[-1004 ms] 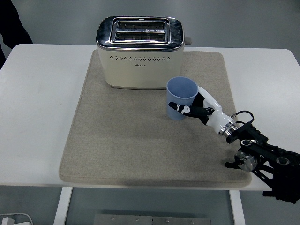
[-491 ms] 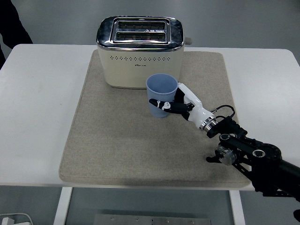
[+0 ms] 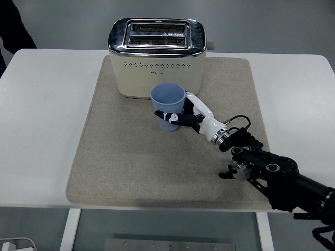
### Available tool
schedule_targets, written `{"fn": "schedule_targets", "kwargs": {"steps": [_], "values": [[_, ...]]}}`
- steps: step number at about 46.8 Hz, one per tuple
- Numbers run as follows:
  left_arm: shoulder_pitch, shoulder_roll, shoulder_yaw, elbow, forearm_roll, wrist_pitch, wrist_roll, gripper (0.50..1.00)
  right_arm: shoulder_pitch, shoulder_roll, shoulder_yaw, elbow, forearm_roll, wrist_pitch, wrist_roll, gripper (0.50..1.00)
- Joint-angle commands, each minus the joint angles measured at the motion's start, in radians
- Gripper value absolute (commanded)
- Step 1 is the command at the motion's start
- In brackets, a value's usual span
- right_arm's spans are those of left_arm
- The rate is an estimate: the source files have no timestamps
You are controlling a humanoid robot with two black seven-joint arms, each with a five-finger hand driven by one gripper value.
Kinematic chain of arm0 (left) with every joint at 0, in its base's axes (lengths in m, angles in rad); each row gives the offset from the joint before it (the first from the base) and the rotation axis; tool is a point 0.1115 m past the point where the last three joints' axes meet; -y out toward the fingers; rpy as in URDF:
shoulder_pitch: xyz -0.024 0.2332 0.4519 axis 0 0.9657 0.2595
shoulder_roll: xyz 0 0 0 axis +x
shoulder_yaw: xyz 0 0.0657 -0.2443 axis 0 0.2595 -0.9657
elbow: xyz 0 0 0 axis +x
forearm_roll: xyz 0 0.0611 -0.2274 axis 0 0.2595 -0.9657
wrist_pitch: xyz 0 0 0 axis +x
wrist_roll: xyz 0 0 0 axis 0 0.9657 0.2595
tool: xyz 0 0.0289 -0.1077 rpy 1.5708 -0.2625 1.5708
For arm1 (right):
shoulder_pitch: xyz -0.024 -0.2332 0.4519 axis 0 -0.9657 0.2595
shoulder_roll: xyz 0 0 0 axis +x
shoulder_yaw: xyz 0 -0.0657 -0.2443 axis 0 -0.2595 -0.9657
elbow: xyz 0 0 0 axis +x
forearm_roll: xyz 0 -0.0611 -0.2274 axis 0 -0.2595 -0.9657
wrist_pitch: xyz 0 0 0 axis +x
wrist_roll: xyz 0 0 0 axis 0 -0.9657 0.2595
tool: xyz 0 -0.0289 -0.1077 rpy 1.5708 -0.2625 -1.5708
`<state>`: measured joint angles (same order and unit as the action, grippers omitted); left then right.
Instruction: Put the water cup in front of the bread machine
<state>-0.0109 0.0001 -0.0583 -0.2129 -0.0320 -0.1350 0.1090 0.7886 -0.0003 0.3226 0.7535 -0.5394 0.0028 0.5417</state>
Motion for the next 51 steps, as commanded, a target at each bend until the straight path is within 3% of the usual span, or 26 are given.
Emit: {"fn": "schedule_targets", "kwargs": {"steps": [1, 8, 12, 20, 23, 31, 51], "values": [[0.002, 0.0, 0.0, 0.0, 0.0, 0.0, 0.0, 1.0, 0.003, 0.0, 0.0, -0.01, 0.001, 0.0, 0.0, 0.539], [0.0, 0.0, 0.0, 0.001, 0.0, 0.0, 0.0, 1.0, 0.003, 0.0, -0.013, -0.014, 0.001, -0.001, 0.0, 0.58], [0.002, 0.0, 0.0, 0.0, 0.0, 0.0, 0.0, 1.0, 0.003, 0.0, -0.013, -0.016, 0.001, -0.012, 0.001, 0.643], [0.0, 0.0, 0.0, 0.001, 0.0, 0.0, 0.0, 1.0, 0.0, 0.0, -0.013, -0.016, 0.004, -0.015, 0.001, 0.695], [0.0, 0.0, 0.0, 0.001, 0.0, 0.0, 0.0, 1.0, 0.0, 0.0, -0.011, -0.016, 0.007, -0.015, 0.001, 0.764], [0.0, 0.0, 0.0, 0.0, 0.0, 0.0, 0.0, 1.0, -0.003, 0.0, -0.01, -0.016, 0.012, -0.015, 0.001, 0.854], [0.0, 0.0, 0.0, 0.001, 0.0, 0.0, 0.0, 1.0, -0.005, 0.0, -0.004, 0.0, 0.016, -0.014, 0.001, 0.893]]}}
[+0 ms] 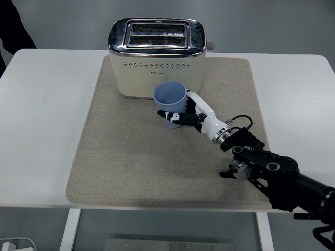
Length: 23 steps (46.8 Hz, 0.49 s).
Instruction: Put the water cup in front of the bread machine
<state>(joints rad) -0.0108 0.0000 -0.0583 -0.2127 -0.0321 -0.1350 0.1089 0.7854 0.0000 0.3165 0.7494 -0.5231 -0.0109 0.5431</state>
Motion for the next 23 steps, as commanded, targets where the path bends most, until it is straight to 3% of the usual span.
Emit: {"fn": "schedule_targets", "kwargs": {"steps": [1, 23], "values": [[0.0, 0.0, 0.0, 0.001, 0.0, 0.0, 0.0, 1.0, -0.001, 0.0, 0.003, 0.005, 0.0, 0.002, 0.0, 0.893], [0.0, 0.0, 0.0, 0.001, -0.002, 0.0, 0.0, 1.0, -0.006, 0.0, 0.013, 0.031, 0.002, 0.006, 0.0, 0.895]]}}
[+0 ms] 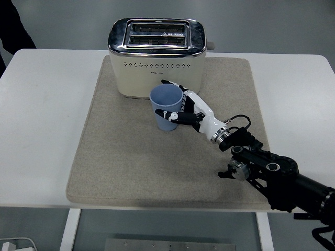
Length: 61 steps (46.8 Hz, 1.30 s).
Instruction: Put the water cup in front of the bread machine
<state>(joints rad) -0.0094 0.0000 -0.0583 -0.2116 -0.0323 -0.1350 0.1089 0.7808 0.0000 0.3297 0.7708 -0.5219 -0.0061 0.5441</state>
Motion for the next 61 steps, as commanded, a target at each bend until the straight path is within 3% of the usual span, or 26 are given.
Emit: {"fn": "schedule_targets", "kwargs": {"steps": [1, 20, 61], "values": [[0.0, 0.0, 0.0, 0.0, 0.0, 0.0, 0.0, 1.0, -0.002, 0.0, 0.0, 0.018, 0.0, 0.001, 0.0, 0.895], [-0.001, 0.0, 0.0, 0.0, 0.0, 0.0, 0.0, 1.0, -0.029, -0.081, 0.002, 0.073, 0.0, 0.005, 0.0, 0.897], [0.0, 0.0, 0.0, 0.0, 0.0, 0.0, 0.0, 1.0, -0.052, -0.181, 0.002, 0.088, 0.0, 0.026, 0.0, 0.899]]}}
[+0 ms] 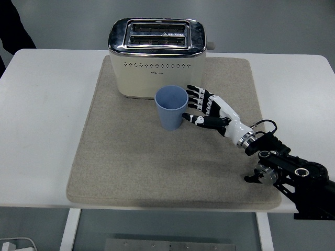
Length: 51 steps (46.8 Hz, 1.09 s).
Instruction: Put the water cup in front of the bread machine
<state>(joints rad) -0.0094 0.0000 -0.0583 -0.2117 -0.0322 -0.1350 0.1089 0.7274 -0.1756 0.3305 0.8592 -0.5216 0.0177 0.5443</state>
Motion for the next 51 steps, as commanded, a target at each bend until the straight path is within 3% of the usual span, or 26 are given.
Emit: {"fn": "schedule_targets", "kwargs": {"steps": [1, 17, 37, 46, 51], "values": [[0.0, 0.0, 0.0, 0.0, 0.0, 0.0, 0.0, 1.0, 0.0, -0.01, 0.001, 0.0, 0.0, 0.004, 0.0, 0.899], [-0.001, 0.0, 0.0, 0.002, 0.0, 0.0, 0.0, 1.0, 0.001, -0.059, 0.002, 0.0, 0.0, 0.016, 0.0, 0.899], [-0.001, 0.0, 0.002, 0.0, 0.0, 0.0, 0.0, 1.0, 0.038, -0.226, 0.004, -0.011, 0.123, 0.085, -0.001, 0.899], [-0.001, 0.0, 0.002, -0.001, 0.002, 0.0, 0.0, 1.0, 0.052, -0.232, 0.01, -0.014, 0.213, 0.087, -0.004, 0.899], [-0.001, 0.0, 0.002, -0.001, 0.002, 0.0, 0.0, 1.0, 0.053, -0.223, 0.013, -0.015, 0.255, 0.085, -0.035, 0.899]]}}
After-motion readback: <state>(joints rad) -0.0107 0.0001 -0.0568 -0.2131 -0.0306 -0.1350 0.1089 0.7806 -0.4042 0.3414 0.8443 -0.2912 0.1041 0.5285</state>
